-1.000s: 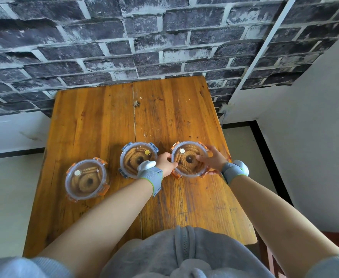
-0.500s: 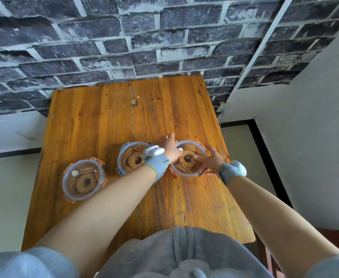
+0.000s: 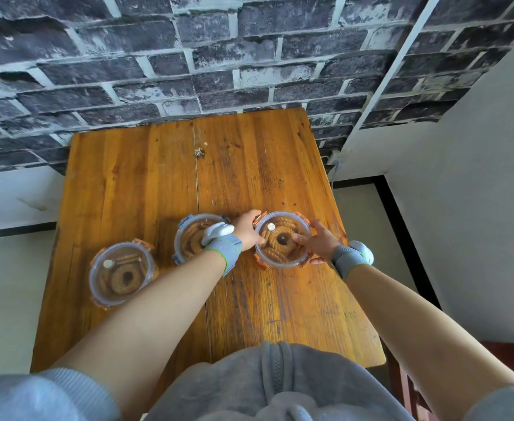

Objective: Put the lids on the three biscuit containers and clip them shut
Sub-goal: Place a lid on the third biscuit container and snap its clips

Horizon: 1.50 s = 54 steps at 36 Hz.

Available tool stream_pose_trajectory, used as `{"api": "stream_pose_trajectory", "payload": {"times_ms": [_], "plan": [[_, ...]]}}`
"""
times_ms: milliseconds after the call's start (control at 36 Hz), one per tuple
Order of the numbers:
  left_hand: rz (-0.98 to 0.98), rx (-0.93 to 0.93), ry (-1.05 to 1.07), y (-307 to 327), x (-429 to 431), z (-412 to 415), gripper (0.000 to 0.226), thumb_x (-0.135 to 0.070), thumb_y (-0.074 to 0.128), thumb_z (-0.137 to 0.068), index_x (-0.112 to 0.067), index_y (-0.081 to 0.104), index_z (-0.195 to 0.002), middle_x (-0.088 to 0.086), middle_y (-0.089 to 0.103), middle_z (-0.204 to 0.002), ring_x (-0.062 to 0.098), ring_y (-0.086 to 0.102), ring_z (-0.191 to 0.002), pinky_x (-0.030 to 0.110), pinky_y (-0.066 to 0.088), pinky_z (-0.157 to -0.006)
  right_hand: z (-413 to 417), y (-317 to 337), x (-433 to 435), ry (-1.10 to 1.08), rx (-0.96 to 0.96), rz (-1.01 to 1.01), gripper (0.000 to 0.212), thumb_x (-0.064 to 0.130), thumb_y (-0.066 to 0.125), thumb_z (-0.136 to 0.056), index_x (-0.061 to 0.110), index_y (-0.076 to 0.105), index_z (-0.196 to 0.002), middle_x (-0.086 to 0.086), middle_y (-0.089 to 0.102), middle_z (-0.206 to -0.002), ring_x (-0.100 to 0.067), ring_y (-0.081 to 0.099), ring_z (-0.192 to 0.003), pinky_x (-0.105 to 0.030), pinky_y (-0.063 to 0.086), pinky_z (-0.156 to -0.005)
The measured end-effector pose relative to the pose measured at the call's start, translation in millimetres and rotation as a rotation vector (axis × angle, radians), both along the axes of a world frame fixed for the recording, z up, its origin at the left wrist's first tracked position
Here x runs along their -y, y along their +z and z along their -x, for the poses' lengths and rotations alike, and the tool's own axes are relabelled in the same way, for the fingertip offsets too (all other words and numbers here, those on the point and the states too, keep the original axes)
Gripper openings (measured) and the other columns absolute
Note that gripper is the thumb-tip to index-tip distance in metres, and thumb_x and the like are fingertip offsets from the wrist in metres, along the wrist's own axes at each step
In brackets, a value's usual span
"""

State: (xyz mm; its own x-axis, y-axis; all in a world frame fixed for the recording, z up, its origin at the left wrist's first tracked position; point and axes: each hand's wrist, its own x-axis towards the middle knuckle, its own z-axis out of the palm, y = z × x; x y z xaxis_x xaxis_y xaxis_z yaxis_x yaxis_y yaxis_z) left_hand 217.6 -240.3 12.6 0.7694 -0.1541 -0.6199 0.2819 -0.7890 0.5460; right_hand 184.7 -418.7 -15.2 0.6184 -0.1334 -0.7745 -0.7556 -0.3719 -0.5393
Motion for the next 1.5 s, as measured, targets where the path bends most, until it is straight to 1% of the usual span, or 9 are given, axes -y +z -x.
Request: {"api": "stream_pose_trajectory", "payload": {"times_ms": [417, 472, 583, 667, 806, 917, 1083, 1361, 1500], "plan": [[-0.145, 0.189, 0.101, 4.0, 3.9, 18.4, 0.043, -0.025, 0.056, -0.090, -0.008, 0.048, -0.129, 0.018, 0.055, -0.132, 0.034, 0.052, -0.121, 0.039, 0.044, -0.099, 1.8, 3.1, -2.0, 0.029, 0.007, 0.031, 0.069, 0.044, 0.063, -0.083, 0.025, 0.032, -0.141, -0.008, 0.050, -0.136, -0.020, 0.055, -0.095, -0.021, 0.050, -0.041], [-0.179, 0.126, 0.075, 8.6, 4.7, 23.1, 0.036, -0.032, 0.052, -0.092, -0.007, 0.048, -0.118, 0.019, 0.060, -0.123, 0.035, 0.059, -0.110, 0.039, 0.047, -0.088, 2.3, 3.5, -2.8, 0.011, 0.010, 0.035, 0.068, 0.043, 0.063, -0.084, 0.025, 0.032, -0.142, -0.007, 0.048, -0.138, -0.020, 0.054, -0.098, -0.024, 0.051, -0.046], [-0.117, -0.156, 0.037, 5.4, 6.1, 35.4, 0.063, -0.042, 0.047, -0.093, -0.002, 0.027, -0.138, 0.011, 0.063, -0.081, 0.018, 0.053, -0.053, 0.025, 0.043, -0.043, 4.1, 5.7, -5.5, -0.002, 0.013, 0.042, 0.070, 0.044, 0.061, -0.085, 0.024, 0.030, -0.145, -0.008, 0.047, -0.140, -0.020, 0.053, -0.098, -0.026, 0.051, -0.051], [0.002, -0.264, 0.136, -7.3, 1.8, 36.0, 0.061, -0.035, 0.051, -0.093, -0.002, 0.027, -0.137, 0.007, 0.053, -0.061, 0.016, 0.048, -0.047, 0.024, 0.039, -0.042, 5.5, 7.6, -7.3, 0.003, 0.024, 0.055, 0.071, 0.044, 0.059, -0.086, 0.022, 0.027, -0.147, -0.008, 0.046, -0.141, -0.019, 0.053, -0.095, -0.027, 0.050, -0.053], [0.179, -0.324, 0.278, -12.9, -3.1, 35.3, 0.066, -0.021, 0.057, -0.092, -0.007, 0.021, -0.145, 0.007, 0.053, -0.068, 0.010, 0.052, -0.037, 0.021, 0.044, -0.036, 6.7, 10.8, -10.0, 0.022, 0.026, 0.064, 0.071, 0.043, 0.056, -0.088, 0.019, 0.026, -0.148, -0.008, 0.045, -0.141, -0.019, 0.053, -0.093, -0.026, 0.050, -0.053], [0.244, -0.339, 0.305, -15.9, -2.0, 33.3, 0.069, -0.017, 0.057, -0.093, -0.014, 0.016, -0.148, 0.008, 0.056, -0.077, 0.015, 0.053, -0.051, 0.023, 0.051, -0.046, 6.8, 14.0, -10.6, 0.030, 0.022, 0.066, 0.067, 0.042, 0.055, -0.090, 0.018, 0.029, -0.146, -0.009, 0.047, -0.138, -0.019, 0.052, -0.092, -0.027, 0.050, -0.056], [0.304, -0.360, 0.362, -19.1, -1.7, 32.5, 0.073, -0.013, 0.057, -0.092, -0.023, 0.014, -0.150, 0.021, 0.057, -0.127, 0.015, 0.056, -0.057, 0.023, 0.054, -0.052, 7.4, 18.3, -11.8, 0.042, 0.020, 0.073, 0.065, 0.039, 0.055, -0.091, 0.016, 0.029, -0.146, -0.009, 0.046, -0.140, -0.020, 0.053, -0.091, -0.028, 0.049, -0.056], [0.166, -0.153, 0.299, -15.0, -1.7, 46.3, 0.069, -0.021, 0.058, -0.092, -0.011, 0.020, -0.148, 0.020, 0.060, -0.107, 0.016, 0.050, -0.048, 0.017, 0.044, -0.031, 10.7, 23.7, -21.8, 0.062, 0.081, 0.183, 0.065, 0.036, 0.054, -0.091, 0.015, 0.026, -0.145, -0.015, 0.044, -0.142, -0.033, 0.055, -0.114, -0.027, 0.044, -0.060], [-0.026, 0.120, 0.176, 3.8, -12.6, 60.0, 0.048, -0.032, 0.054, -0.091, -0.010, 0.045, -0.133, 0.019, 0.067, -0.114, 0.037, 0.064, -0.102, 0.039, 0.054, -0.087, 17.2, 32.6, -46.0, 0.048, 0.091, 0.395, 0.059, 0.030, 0.051, -0.090, 0.017, 0.029, -0.144, -0.019, 0.039, -0.141, -0.040, 0.043, -0.126, -0.049, 0.038, -0.105]]}}
